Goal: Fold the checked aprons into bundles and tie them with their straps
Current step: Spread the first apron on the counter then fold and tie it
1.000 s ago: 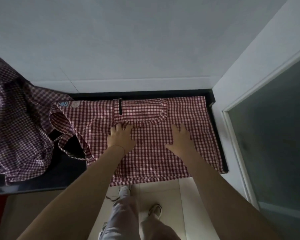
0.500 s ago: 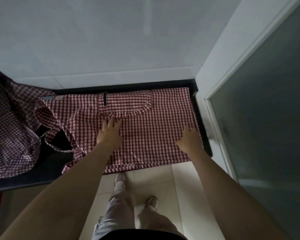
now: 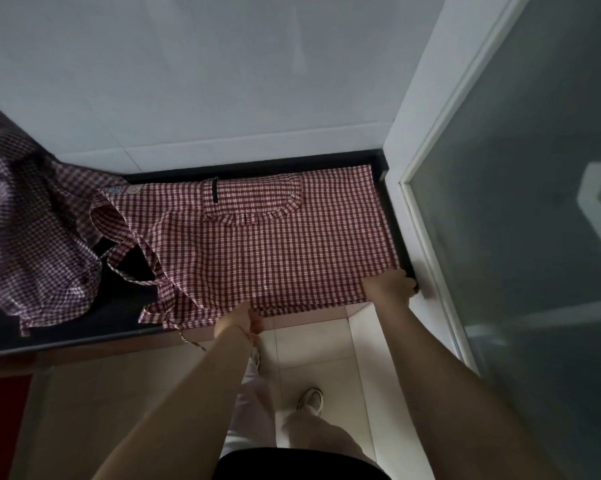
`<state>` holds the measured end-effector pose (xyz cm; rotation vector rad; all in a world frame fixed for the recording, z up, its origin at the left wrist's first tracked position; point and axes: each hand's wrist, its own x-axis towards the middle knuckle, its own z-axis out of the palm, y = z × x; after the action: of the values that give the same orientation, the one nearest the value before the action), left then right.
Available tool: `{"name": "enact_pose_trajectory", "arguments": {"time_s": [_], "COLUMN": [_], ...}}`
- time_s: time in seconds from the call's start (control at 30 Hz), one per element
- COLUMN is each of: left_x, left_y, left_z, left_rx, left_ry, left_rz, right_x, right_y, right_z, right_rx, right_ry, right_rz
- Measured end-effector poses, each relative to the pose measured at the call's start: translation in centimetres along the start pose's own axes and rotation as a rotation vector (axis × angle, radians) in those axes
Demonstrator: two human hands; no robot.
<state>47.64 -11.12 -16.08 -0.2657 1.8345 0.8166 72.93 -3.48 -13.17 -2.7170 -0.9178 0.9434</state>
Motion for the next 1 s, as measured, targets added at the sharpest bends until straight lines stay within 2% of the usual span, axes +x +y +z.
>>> {"name": "enact_pose_trajectory", "arguments": {"time_s": [0.13,0.23,0.33,0.4,0.5,0.57,0.63,0.77,0.83,0.93,1.0], "left_x": [-0.4,-0.8,-1.1,-1.5,-1.6,-1.4,-1.4,-2.5,-2.8,-2.4,-2.4], "left_y": [-0.1,-0.4,-0.4,-0.4,-0.1,0.2,0.6,0.5,-0.7,-2.4,-2.6], "left_z": [0.0,0.2,0.5,0.4,0.0,-0.3,-0.3,0.0,0.1,-0.1,0.0], "left_rx": [-0.143,-0.311,-0.437,-0.47,-0.441,-0.393,-0.36,-0.41,-0.34,-0.226,-0.231], "left_ry": [-0.005,-0.079,-0.162,-0.23,-0.246,-0.195,-0.137,-0.104,-0.029,0.041,0.032], "left_rz": [-0.012,-0.039,-0.087,-0.124,-0.148,-0.134,-0.073,0.051,0.099,0.089,0.067], "right_x": [0.8,0.1,-1.3,-2.0,-2.7,-2.7,-2.4,-1.6,-1.3,-0.9,-1.0], "right_y": [0.9,1.6,1.9,1.8,1.1,0.6,-0.1,-0.7,0.0,1.4,1.8], "right_z": [0.2,-0.1,-0.4,-0.2,-0.1,-0.2,-0.7,-1.9,-1.7,-1.0,-0.8], "right_rx": [0.379,0.72,1.013,1.21,1.135,1.025,0.989,1.039,1.0,0.878,0.772], "right_ry": [-0.1,-0.157,-0.261,-0.33,-0.509,-0.545,-0.493,-0.263,-0.198,-0.237,-0.288], "right_rz": [0.141,0.299,0.315,0.402,0.378,0.314,0.27,0.141,0.173,0.272,0.24]}}
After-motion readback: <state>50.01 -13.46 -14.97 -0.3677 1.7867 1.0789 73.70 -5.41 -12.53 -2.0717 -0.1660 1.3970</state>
